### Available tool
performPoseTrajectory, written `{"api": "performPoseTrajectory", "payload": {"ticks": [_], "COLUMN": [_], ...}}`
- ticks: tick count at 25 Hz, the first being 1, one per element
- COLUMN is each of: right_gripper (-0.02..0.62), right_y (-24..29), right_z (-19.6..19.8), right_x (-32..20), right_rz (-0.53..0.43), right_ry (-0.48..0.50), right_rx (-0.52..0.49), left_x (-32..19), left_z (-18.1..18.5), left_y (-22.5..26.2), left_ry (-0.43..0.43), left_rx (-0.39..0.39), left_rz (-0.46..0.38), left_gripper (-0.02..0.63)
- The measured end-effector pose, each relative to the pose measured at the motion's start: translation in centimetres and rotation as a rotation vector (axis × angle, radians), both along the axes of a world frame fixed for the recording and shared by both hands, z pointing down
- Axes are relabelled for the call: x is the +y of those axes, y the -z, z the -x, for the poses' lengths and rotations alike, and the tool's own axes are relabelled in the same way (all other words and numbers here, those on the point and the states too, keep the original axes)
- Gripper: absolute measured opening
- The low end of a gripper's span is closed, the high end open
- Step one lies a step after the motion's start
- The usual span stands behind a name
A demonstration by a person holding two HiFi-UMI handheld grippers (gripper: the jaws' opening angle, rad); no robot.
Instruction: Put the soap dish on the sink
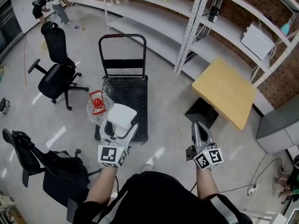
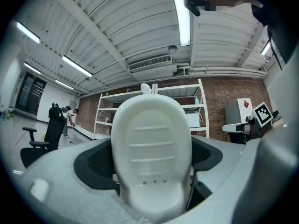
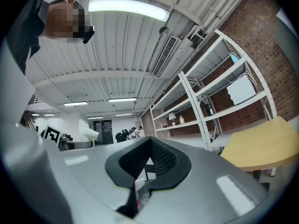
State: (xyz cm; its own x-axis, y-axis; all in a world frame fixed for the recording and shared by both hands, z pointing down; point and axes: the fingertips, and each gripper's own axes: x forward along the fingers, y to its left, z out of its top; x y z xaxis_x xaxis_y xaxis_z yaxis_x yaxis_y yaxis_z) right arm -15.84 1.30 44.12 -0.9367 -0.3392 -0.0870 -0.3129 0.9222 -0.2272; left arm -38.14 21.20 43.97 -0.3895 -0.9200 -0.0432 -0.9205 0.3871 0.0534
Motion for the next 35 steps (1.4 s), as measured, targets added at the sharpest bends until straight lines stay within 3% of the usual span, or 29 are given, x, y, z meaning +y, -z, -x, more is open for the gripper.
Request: {"api": "performPoseTrajectory", "payload": {"ticks": [13, 19, 26, 35], "right_gripper": [0.005, 0.005, 0.006, 0.005], "right_y": [0.0, -0.6, 0.1, -0.7], "right_z": [-6.1, -10.0, -13.4, -18.9], "right_x": [-5.2, -9.7, -16.5, -24.0], "right_rz": [-0.001, 0.018, 0.017, 0.037], "right_ry": [-0.253, -0.34, -0.386, -0.46], "right_rx": [0.022, 0.014, -0.029, -0.061], "left_x": [-11.2, -17.6, -24.8, -34.3], "left_z": [-1.8, -4.4, -7.4, -13.5], "left_y": [-1.3, -0.3, 0.5, 2.2], "left_ry": [-0.236, -0.319, -0.355, -0.449], "left_rx": [0.059, 0.037, 0.015, -0.038], "left_rz": [-0.022, -0.021, -0.013, -0.013], "left_gripper": [0.472, 0.472, 0.472, 0.472]}}
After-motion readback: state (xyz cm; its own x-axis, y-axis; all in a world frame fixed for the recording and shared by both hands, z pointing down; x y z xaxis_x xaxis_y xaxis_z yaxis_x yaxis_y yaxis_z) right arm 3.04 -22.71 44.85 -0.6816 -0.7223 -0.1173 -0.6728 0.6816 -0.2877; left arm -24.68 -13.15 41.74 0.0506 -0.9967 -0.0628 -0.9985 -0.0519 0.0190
